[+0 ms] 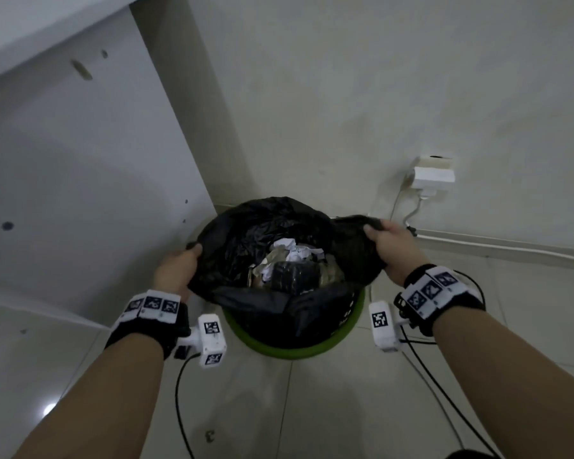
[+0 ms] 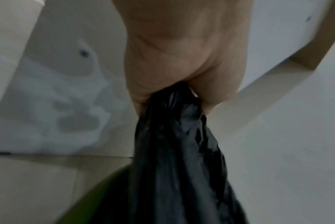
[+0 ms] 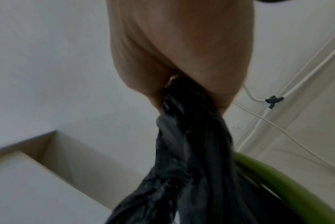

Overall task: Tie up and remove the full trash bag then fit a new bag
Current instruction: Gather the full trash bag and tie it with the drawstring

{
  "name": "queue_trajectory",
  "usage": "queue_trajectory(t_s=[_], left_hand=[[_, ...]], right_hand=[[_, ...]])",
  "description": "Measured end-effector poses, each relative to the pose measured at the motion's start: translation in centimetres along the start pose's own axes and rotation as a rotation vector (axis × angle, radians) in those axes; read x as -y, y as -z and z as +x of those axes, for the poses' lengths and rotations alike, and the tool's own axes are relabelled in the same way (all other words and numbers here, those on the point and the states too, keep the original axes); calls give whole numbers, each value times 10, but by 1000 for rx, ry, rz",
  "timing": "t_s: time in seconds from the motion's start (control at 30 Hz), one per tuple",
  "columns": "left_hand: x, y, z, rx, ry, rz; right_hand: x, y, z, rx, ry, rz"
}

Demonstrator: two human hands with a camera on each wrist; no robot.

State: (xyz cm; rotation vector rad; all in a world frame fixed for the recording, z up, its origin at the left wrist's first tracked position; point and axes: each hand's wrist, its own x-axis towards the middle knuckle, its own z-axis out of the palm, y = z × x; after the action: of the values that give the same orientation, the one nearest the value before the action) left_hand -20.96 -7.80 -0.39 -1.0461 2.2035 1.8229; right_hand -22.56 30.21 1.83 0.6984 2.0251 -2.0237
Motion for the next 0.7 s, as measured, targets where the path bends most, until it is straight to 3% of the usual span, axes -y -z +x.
queue_trajectory(t_s=[0.03, 0.1, 0.13, 0.23, 0.3, 0.33, 0.4, 0.47, 0.5, 0.53, 0.6, 0.7], left_hand=[[-10, -2, -2, 28, -45, -226], [-25, -5, -11, 229, -60, -614], [-26, -8, -15, 317, -20, -631], [-15, -16, -26, 285, 65, -84], [-9, -18, -32, 271, 10, 124], [-9, -18, -32, 281, -55, 57], [-11, -8, -30, 345, -169, -288], [-20, 5, -35, 422, -165, -645], [-27, 9, -40, 448, -136, -708], [-34, 11, -49, 457, -133, -666], [-54, 12, -67, 467, -258, -364], [-89, 19, -85, 335, -580, -124]], right_hand=[[7, 0, -10, -7, 70, 131], [0, 1, -17, 50, 120, 285], [-7, -1, -21, 99, 106, 253], [-19, -11, -26, 186, 47, -195], [-7, -12, -24, 99, 154, -120], [1, -10, -23, 65, 215, 46], [10, -8, -31, 20, 288, 257], [-2, -7, -43, -24, 304, 128], [-14, -7, -49, -34, 283, -5], [-21, -6, -54, -27, 264, -150], [-19, 0, -61, -42, 310, -275], [28, 12, -64, -190, 546, -112]])
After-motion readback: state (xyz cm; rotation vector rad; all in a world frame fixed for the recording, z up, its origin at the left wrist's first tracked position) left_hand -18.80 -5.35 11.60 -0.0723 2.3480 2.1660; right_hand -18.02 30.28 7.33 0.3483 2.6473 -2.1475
